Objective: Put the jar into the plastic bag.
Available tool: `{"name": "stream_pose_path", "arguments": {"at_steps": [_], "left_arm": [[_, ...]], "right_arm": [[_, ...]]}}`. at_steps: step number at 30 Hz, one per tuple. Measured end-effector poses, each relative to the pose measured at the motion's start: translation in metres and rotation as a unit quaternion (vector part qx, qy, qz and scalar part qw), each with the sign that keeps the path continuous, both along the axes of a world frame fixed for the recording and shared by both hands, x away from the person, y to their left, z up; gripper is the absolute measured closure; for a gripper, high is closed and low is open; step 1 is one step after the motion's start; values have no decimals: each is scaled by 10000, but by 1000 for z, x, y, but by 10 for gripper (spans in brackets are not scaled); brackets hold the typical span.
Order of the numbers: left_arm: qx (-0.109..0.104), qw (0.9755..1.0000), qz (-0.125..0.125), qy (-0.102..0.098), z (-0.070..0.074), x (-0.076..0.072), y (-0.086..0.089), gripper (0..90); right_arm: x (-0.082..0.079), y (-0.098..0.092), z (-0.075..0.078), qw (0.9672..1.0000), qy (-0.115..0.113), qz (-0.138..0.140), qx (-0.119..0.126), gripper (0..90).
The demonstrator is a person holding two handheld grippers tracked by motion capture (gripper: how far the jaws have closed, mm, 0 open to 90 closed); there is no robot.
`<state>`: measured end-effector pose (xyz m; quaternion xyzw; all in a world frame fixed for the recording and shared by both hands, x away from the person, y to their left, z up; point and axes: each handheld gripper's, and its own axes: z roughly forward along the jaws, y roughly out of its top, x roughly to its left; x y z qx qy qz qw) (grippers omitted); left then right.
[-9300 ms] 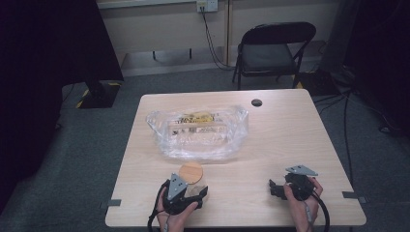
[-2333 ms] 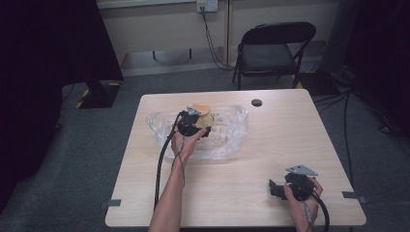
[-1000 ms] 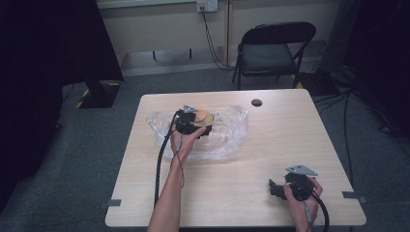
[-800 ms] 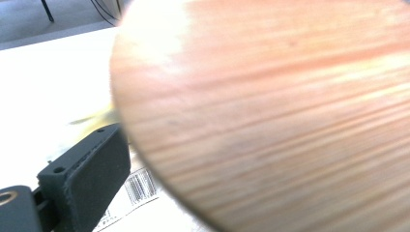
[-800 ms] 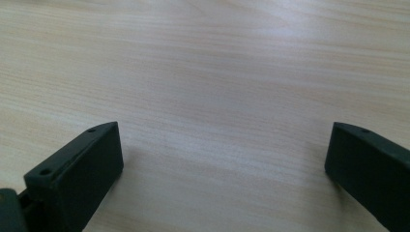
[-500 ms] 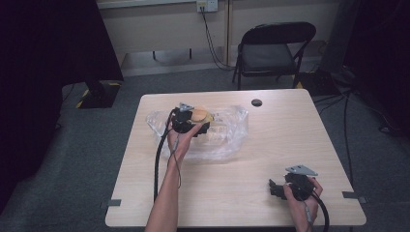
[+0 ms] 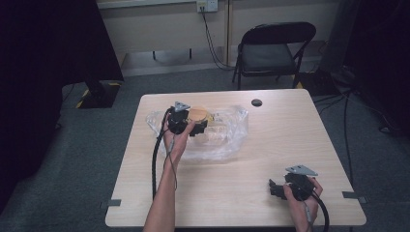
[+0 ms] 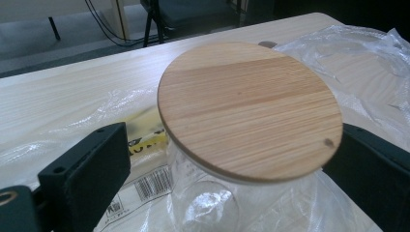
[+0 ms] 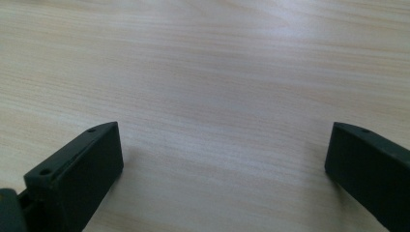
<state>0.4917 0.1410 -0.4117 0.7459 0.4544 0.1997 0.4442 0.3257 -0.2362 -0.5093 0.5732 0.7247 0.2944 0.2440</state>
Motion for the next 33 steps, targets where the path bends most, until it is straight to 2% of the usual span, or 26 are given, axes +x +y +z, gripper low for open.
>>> {"name": "stream_pose_path", "arguments": {"at_steps": [9,20,33], "left_arm": [[-9,9998,118,-134,3,-13,5,28],[95,9993,171,-320,9,-28,7,29],[-30,9987,186,-480,11,-53,9,29]], "right_arm": [[0,0,0,10000,0,0,0,0],[0,0,0,10000,1,1,-1,0],[0,0,0,10000,0,0,0,0]]}}
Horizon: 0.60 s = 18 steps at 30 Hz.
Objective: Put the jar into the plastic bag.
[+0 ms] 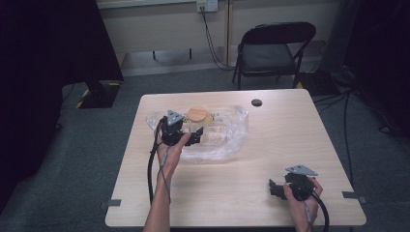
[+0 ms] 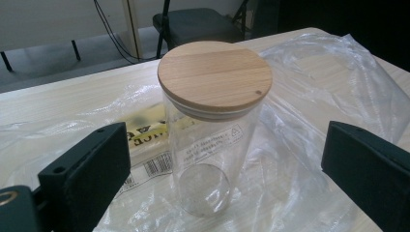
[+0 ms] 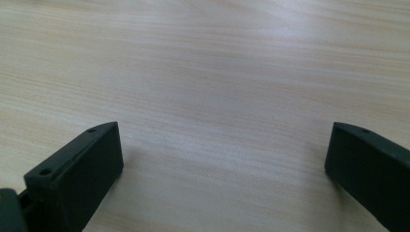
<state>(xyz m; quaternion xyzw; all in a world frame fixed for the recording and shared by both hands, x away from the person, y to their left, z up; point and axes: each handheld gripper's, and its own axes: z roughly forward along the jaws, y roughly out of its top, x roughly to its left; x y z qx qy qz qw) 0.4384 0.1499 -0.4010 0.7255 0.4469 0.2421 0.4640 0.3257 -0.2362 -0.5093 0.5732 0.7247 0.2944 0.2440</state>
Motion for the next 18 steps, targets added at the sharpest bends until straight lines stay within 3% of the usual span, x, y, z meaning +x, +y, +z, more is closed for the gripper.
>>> {"name": "stream_pose_path", "arguments": {"at_steps": [18], "left_arm": [[-39,9999,83,-68,-5,-46,8,29]], "right_arm": [[0,0,0,10000,0,0,-1,0]]}}
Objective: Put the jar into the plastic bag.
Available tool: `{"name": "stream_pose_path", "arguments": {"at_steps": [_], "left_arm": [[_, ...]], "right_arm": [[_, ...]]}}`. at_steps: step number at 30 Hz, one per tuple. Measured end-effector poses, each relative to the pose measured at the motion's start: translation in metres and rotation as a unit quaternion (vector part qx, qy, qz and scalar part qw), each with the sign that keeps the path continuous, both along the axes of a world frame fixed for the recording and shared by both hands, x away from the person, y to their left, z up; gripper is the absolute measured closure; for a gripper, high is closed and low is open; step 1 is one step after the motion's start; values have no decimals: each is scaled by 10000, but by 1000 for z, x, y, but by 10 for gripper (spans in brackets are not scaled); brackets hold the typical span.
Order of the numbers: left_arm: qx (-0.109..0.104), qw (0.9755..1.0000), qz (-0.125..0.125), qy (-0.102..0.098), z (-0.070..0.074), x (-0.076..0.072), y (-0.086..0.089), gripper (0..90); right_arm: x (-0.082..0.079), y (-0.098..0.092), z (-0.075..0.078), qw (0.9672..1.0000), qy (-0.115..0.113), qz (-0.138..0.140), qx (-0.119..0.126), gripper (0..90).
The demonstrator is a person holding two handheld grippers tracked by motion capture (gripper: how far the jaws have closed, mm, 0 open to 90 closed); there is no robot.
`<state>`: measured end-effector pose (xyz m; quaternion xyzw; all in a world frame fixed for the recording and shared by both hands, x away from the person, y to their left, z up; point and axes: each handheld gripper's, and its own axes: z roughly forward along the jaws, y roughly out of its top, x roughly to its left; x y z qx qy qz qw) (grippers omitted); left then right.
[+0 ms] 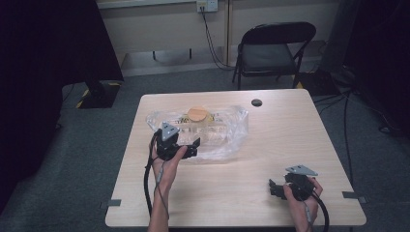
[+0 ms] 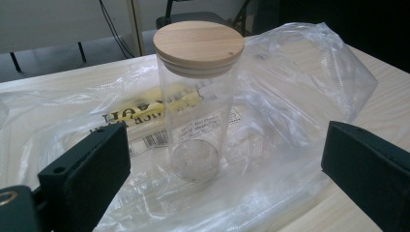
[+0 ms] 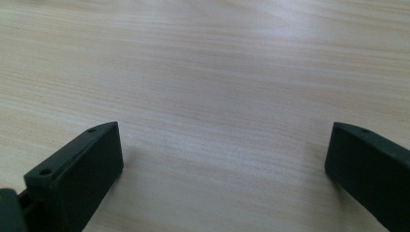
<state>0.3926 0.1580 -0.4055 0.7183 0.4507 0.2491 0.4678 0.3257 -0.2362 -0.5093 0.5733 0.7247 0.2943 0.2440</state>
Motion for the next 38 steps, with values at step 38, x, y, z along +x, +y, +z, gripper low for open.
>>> {"name": "stream_pose_path", "arguments": {"at_steps": [38], "left_arm": [[839,9822,936,1396,-107,-54,-2,27]], "right_arm": [[0,0,0,10000,-1,0,0,0]]}}
